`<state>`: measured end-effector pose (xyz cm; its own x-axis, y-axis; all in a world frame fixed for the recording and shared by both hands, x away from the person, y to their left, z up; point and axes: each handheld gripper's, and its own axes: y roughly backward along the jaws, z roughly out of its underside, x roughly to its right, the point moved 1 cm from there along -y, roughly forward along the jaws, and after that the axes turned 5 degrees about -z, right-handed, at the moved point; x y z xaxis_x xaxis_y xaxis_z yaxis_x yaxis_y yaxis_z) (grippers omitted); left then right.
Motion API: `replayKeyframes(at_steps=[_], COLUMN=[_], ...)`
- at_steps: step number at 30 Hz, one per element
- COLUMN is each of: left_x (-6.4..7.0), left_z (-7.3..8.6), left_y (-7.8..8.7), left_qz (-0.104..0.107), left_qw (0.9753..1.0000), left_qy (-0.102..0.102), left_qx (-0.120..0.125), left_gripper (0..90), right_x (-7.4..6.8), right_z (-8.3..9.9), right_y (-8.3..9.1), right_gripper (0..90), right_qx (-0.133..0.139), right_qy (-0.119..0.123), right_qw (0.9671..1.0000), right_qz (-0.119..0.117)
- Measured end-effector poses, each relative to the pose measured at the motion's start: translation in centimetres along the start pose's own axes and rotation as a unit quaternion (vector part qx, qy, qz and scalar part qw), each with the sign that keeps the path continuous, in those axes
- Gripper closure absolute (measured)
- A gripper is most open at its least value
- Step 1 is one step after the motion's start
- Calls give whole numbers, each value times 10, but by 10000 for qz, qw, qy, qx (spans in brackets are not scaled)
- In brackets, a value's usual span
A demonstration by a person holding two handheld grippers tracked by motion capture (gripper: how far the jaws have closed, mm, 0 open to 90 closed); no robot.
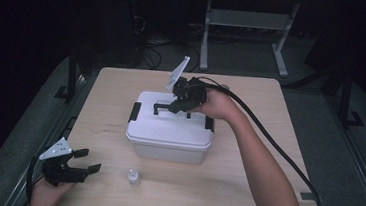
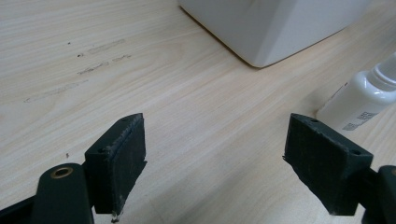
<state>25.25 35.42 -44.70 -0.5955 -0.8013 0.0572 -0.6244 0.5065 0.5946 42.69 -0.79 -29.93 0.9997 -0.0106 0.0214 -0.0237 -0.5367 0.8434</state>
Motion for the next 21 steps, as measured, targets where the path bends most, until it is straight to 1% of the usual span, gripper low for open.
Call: replayKeyframes(at_steps=[5,21], left_x=[0,0], left_z=[0,0], left_y=[-1,-1], left_qz=[8,11], left_qw=[10000,10000], left_qy=[11,23], left_qx=[2,4], left_gripper=[202,202], right_x=[0,-1], right_z=[0,-1], right_y=[0,2], right_gripper=[836,838], right_qx=[24,134], right_qy=[13,41], right_qw=[10000,9999], right_qz=[-40,-25])
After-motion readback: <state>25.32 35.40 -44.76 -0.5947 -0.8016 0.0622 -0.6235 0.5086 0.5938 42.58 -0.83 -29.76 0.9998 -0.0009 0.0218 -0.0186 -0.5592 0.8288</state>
